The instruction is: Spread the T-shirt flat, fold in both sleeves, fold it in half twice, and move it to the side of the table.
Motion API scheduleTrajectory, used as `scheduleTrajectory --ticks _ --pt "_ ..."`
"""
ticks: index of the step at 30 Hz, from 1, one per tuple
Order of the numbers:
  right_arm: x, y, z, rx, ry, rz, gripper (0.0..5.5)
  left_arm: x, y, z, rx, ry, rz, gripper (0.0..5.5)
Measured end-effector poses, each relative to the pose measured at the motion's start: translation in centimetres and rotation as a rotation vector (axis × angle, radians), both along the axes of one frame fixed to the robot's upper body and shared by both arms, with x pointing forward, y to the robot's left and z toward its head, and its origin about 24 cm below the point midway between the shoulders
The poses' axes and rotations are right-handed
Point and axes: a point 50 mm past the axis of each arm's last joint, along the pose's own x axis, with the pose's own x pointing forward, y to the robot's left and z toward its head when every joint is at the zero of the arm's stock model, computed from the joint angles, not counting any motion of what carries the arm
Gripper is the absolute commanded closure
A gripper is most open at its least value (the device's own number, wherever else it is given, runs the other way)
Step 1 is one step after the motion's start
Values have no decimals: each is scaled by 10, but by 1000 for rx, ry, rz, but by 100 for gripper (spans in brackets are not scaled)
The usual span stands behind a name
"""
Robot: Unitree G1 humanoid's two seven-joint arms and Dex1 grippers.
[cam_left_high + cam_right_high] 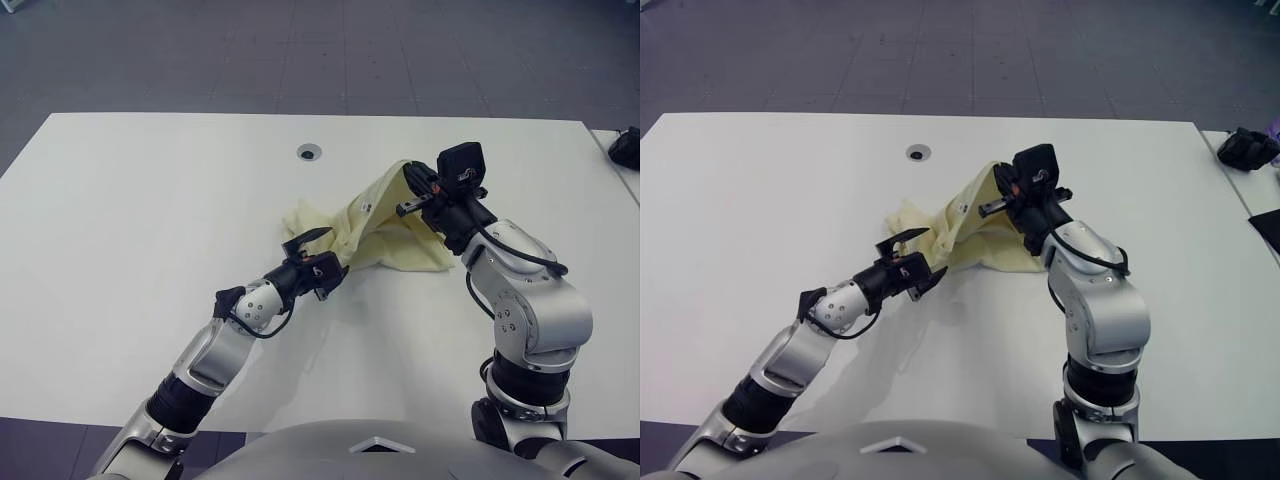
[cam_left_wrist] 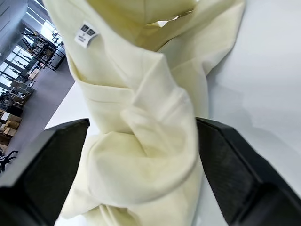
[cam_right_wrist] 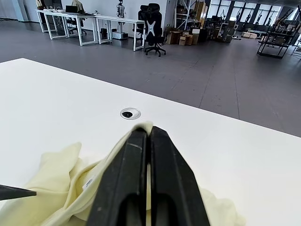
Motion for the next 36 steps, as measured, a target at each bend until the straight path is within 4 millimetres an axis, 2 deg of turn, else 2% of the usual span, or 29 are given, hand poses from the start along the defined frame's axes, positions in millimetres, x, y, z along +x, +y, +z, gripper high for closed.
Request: scheduleTrajectory --ticks 6,11,19,25,30,34,36 --pt "-3 0 1 -12 0 10 550 4 -3 12 -61 -65 -13 320" --pt "-3 -1 -1 -26 6 14 550 1 -6 11 -64 -64 -75 405" --pt "-6 -8 1 -53 -3 9 550 10 14 0 13 8 -38 544" --pt "-15 -16 -4 -98 24 44 550 12 19 10 -42 12 -120 548" --pt "-23 -26 -6 -210 36 205 550 22 33 37 -122 -13 -186 548" --pt "-6 -40 7 -313 -22 257 550 48 45 77 -89 -126 -179 548" --pt "4 -45 14 -342 -59 257 550 62 47 87 -78 -150 -171 548"
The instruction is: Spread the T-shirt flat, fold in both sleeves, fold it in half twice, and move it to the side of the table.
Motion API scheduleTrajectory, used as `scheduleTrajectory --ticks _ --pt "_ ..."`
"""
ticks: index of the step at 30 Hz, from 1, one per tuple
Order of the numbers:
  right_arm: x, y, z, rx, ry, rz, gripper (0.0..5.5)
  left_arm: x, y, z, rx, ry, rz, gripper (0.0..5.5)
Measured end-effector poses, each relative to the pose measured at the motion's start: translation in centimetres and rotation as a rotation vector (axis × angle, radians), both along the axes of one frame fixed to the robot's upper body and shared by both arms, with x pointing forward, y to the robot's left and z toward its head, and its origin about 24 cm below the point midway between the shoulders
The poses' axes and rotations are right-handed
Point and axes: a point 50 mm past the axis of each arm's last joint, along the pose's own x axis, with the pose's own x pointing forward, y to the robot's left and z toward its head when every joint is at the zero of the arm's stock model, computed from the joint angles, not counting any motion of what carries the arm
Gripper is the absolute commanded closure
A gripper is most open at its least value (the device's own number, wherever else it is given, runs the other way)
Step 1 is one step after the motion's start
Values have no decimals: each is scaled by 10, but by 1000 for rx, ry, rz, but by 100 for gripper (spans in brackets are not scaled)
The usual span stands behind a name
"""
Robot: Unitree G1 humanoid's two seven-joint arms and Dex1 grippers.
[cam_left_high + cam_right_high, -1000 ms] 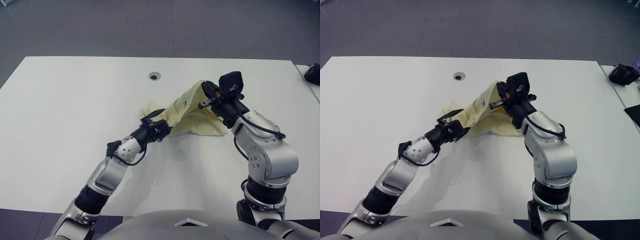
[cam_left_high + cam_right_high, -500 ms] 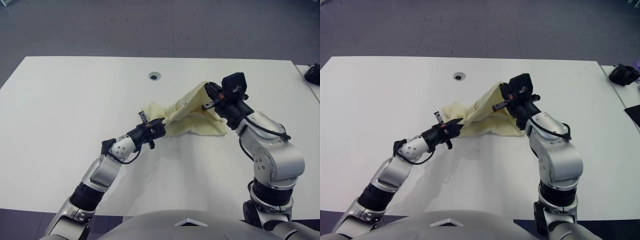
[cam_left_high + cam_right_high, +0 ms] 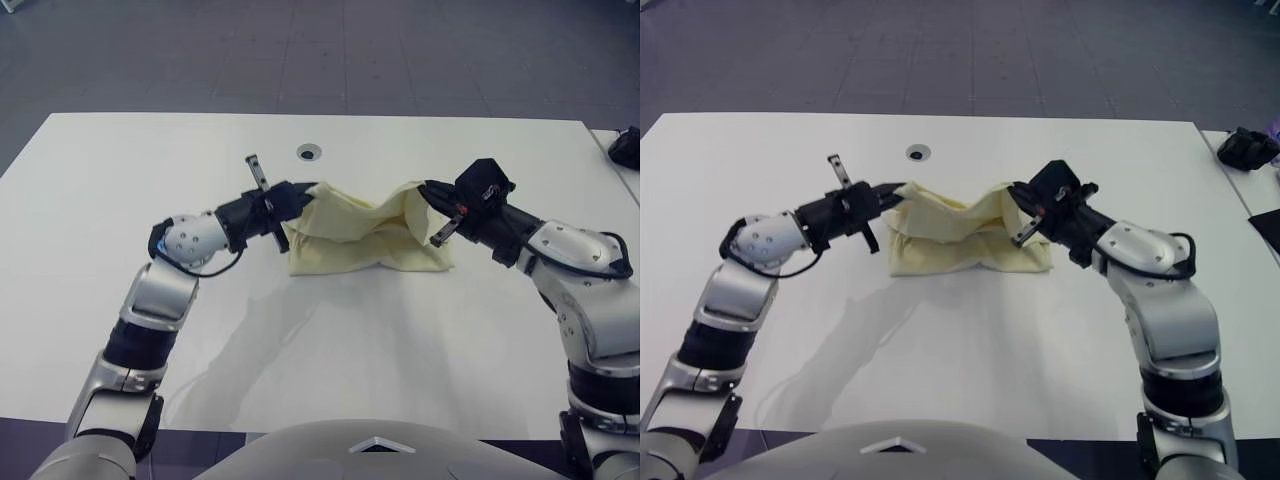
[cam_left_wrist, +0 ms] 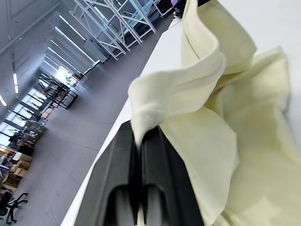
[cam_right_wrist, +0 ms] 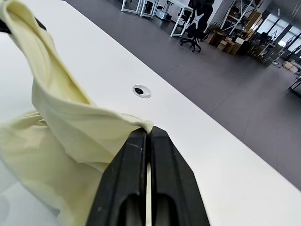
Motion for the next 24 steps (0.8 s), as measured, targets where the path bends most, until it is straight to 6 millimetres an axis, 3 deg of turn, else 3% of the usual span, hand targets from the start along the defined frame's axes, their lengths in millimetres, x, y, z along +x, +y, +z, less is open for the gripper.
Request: scheduleTrajectory --ticks 5,14,18,20,24 --pt "38 -10 10 -73 -89 -18 550 41 5 13 52 -21 42 548" --pt "121 -15 1 -162 -159 -101 550 104 2 10 192 -49 173 548" --pt "150 -6 21 -193 -276 -152 550 122 -4 37 259 -162 257 548" --pt "155 -2 46 -187 -379 -161 550 127 -9 68 240 -274 289 548" --pt "157 0 71 -165 -482 -174 550 127 -12 94 232 -412 302 548"
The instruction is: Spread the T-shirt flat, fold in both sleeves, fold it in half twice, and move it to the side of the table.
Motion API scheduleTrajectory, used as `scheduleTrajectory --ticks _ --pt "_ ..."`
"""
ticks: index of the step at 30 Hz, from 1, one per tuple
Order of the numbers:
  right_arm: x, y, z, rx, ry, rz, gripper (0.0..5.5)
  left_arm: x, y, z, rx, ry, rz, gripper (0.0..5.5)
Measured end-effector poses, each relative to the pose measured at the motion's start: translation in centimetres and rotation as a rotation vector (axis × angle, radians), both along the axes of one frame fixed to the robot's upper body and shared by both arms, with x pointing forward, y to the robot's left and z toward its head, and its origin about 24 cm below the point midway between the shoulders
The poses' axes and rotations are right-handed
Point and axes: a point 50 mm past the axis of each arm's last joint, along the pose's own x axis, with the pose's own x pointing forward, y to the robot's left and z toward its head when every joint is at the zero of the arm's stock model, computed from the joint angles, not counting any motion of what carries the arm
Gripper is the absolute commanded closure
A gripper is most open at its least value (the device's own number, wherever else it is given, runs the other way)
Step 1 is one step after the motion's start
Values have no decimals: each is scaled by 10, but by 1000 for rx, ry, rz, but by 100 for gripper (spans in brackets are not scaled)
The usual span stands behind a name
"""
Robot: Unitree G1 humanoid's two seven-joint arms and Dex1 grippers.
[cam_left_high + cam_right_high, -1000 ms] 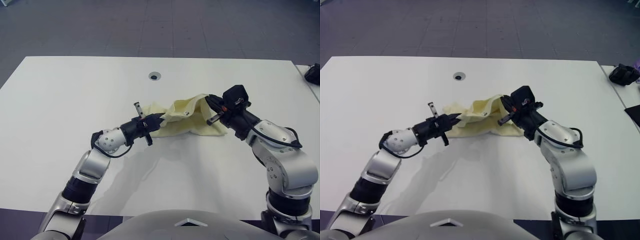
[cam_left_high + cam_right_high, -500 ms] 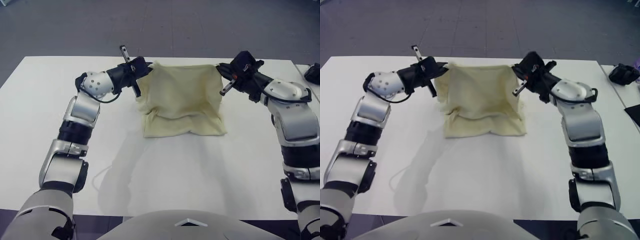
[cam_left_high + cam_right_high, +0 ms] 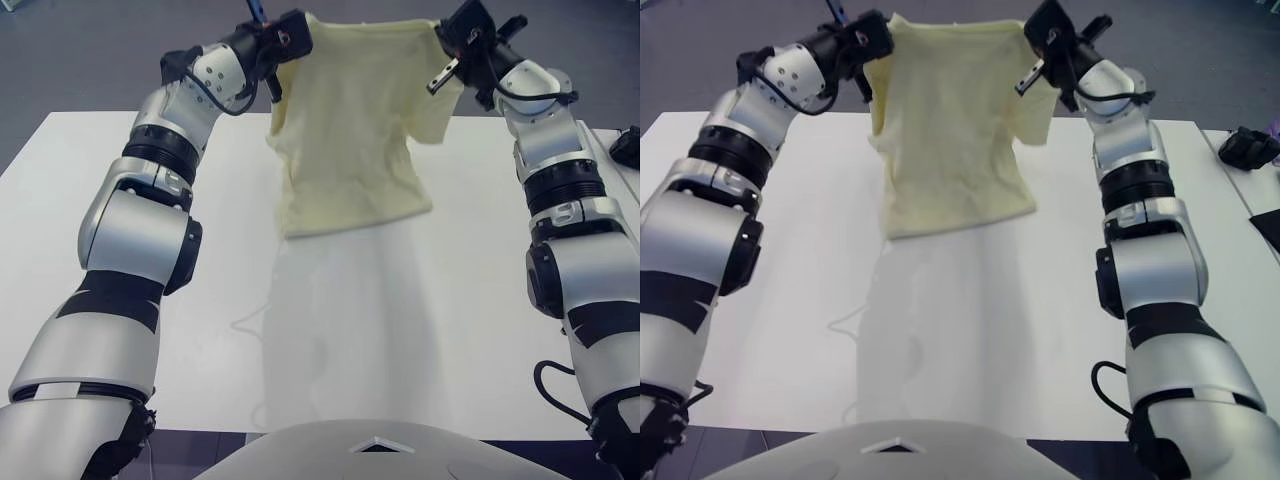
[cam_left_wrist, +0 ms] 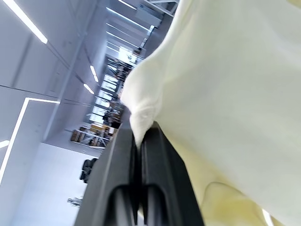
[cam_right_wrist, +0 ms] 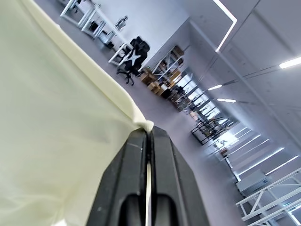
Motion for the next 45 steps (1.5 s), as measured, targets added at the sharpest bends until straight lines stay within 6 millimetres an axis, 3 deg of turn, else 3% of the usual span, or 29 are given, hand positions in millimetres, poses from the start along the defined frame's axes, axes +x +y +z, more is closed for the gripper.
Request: scheduleTrajectory --ticks 4,7,10,15,19,23,27,33,36,39,41,45 --pt "-4 2 15 -10 -38 44 550 -3 3 6 16 -49 -31 548" --pt "-21 0 23 -52 -41 127 550 -9 7 11 64 -79 -111 548" --pt "-40 -8 12 -86 30 169 550 -19 7 7 92 -85 -221 548" --pt "-80 -28 -15 -112 270 252 550 -43 20 -24 97 -51 -390 548" --pt "-121 -30 -32 -118 512 416 550 -82 48 -69 71 58 -462 548" --pt "-153 -25 -44 -141 709 574 550 -126 62 -103 60 195 -516 548" --pt "-183 -24 -57 -210 896 686 550 -171 59 -120 68 320 -612 548" --pt "-243 -19 -90 -354 1216 818 550 -257 36 -131 87 614 -801 548" --pt "-252 -18 -103 -360 1255 801 550 -273 37 -146 139 738 -762 548" --pt "-252 -18 -116 -359 1251 762 550 -285 52 -175 232 867 -667 548" --pt "-255 -17 -122 -347 1261 760 530 -290 54 -181 241 901 -650 550" --pt "-265 -17 -125 -309 1291 781 479 -301 56 -184 191 1001 -644 487"
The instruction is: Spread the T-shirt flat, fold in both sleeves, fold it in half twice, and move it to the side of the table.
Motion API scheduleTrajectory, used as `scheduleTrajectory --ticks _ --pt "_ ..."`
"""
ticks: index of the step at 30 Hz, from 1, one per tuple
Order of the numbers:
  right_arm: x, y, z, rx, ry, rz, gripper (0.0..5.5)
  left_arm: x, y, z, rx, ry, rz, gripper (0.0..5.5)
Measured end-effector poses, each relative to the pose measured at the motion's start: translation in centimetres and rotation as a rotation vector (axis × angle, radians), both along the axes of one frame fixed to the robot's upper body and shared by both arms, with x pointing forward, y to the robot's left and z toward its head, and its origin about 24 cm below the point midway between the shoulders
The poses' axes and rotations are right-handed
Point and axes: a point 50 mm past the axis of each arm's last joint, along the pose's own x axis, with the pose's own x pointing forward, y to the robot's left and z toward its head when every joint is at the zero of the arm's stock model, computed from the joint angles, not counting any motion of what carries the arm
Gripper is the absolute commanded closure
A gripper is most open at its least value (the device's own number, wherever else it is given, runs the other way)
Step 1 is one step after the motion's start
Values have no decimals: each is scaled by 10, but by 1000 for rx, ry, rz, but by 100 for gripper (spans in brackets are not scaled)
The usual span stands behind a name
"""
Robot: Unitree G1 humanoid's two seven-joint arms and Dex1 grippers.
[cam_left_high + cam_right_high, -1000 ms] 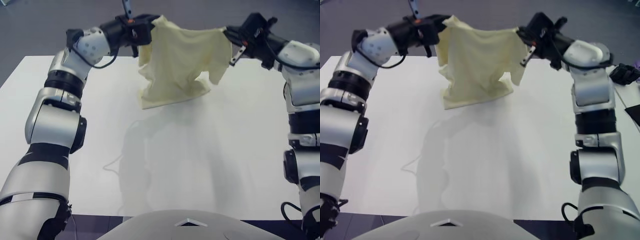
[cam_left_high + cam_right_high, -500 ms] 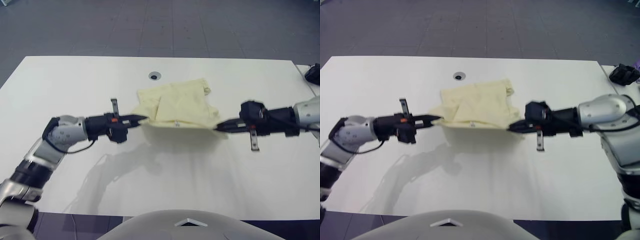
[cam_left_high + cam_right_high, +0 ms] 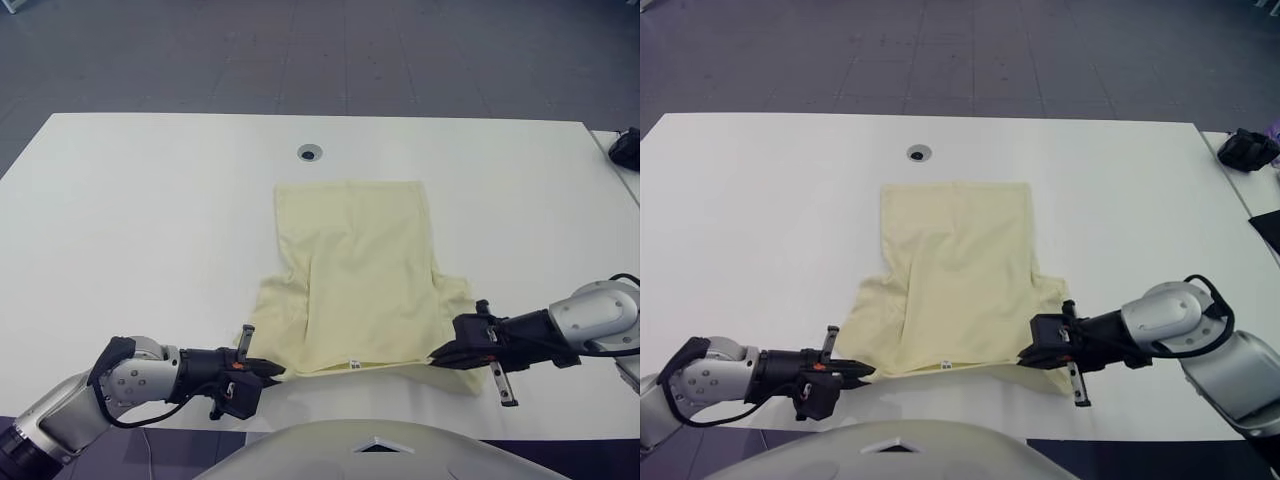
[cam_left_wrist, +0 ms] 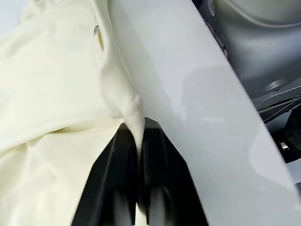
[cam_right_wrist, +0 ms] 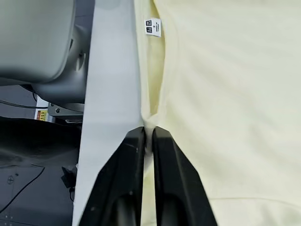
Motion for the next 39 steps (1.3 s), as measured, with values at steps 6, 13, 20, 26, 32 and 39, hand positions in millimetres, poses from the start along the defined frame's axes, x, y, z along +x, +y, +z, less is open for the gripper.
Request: scheduleTrajectory --ticks 6,13,20,26,32,39 --pt "2 -7 30 77 -20 -1 379 0 0 34 -136 163 46 384" --pt "76 -17 49 123 -417 -318 263 79 14 87 -283 -3 262 263" --pt "171 -15 -5 14 -700 -774 148 124 1 44 -204 -74 341 142" --pt "222 4 -24 31 -817 -918 45 116 12 24 -102 -78 347 35" --pt "227 -4 -37 1 -827 -920 11 117 27 12 43 -161 304 10" --pt "223 -14 -60 -114 -823 -904 11 114 28 7 99 -246 220 10"
